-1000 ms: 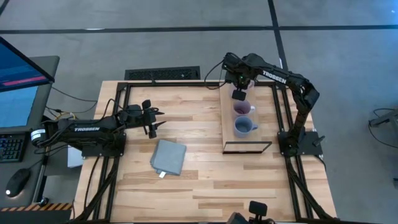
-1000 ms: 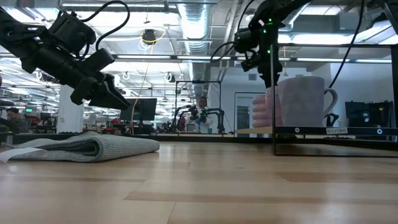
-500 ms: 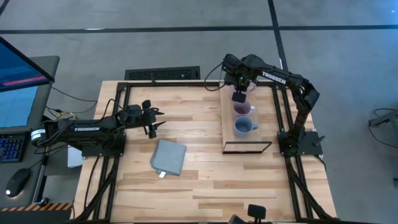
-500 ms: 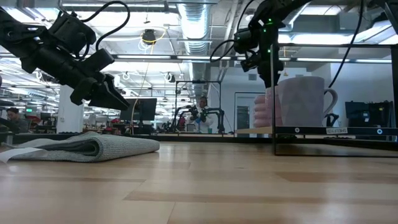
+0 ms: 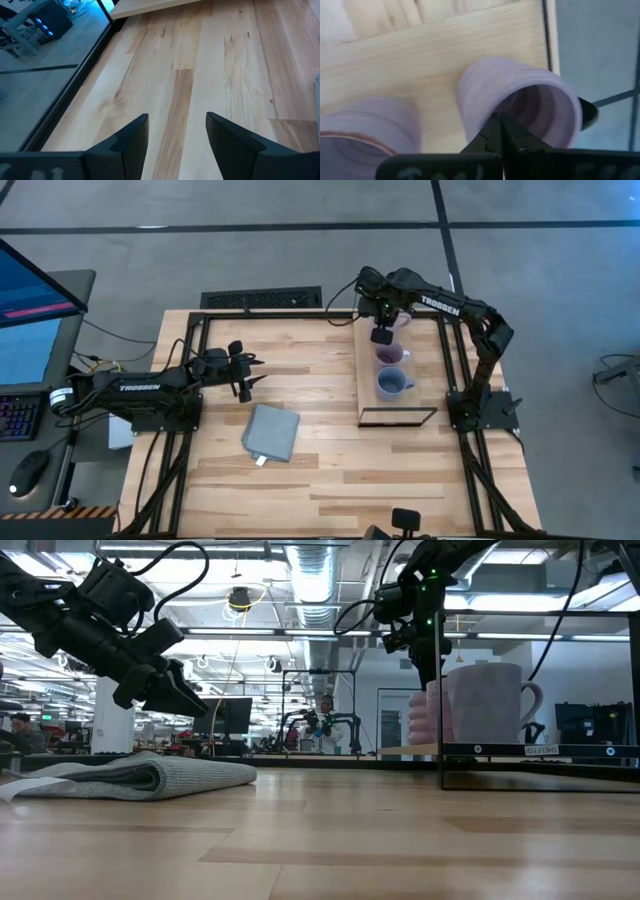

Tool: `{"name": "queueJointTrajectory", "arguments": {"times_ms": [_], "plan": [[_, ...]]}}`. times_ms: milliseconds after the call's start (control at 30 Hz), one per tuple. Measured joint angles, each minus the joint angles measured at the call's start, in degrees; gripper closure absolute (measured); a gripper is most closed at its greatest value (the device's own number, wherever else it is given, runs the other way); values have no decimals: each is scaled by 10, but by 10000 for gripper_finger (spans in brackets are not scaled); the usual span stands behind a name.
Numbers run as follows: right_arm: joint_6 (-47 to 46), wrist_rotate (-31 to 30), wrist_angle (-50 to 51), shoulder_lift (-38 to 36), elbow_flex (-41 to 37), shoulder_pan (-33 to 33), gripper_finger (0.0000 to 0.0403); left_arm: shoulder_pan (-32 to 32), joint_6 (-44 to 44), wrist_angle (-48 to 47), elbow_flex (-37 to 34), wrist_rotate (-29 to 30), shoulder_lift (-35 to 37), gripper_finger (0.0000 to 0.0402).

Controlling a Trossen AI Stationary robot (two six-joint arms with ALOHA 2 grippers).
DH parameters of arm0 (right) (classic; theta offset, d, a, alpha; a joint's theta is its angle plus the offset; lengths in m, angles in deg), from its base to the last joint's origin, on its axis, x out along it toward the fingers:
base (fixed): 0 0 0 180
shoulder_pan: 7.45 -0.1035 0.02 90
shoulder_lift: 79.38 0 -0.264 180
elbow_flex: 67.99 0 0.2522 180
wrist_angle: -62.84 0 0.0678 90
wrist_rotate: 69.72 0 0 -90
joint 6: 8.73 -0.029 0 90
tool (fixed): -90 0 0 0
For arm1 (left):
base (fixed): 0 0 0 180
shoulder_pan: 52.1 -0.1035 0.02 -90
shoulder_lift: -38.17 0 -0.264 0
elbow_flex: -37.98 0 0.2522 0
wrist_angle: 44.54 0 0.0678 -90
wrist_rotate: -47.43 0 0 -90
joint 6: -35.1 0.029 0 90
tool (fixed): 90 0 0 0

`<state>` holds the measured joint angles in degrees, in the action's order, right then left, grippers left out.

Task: Stack small to large cups/mugs on shelf
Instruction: Put the purple mug on the shelf

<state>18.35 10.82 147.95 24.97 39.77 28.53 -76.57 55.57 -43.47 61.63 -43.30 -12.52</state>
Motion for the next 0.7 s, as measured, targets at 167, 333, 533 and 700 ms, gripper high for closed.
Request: {"name": "queueJointTrajectory", "arguments": {"times_ms": [167,333,533,700], "plan": [[-1,12,6,0,0,-4,395,0,0,0,0,0,0,212],[-1,19,22,0,0,-11,395,0,0,0,0,1,0,212],[-12,20,35,0,0,-19,395,0,0,0,0,1,0,212],[-28,19,35,0,0,-18,395,0,0,0,0,1,0,212]]}}
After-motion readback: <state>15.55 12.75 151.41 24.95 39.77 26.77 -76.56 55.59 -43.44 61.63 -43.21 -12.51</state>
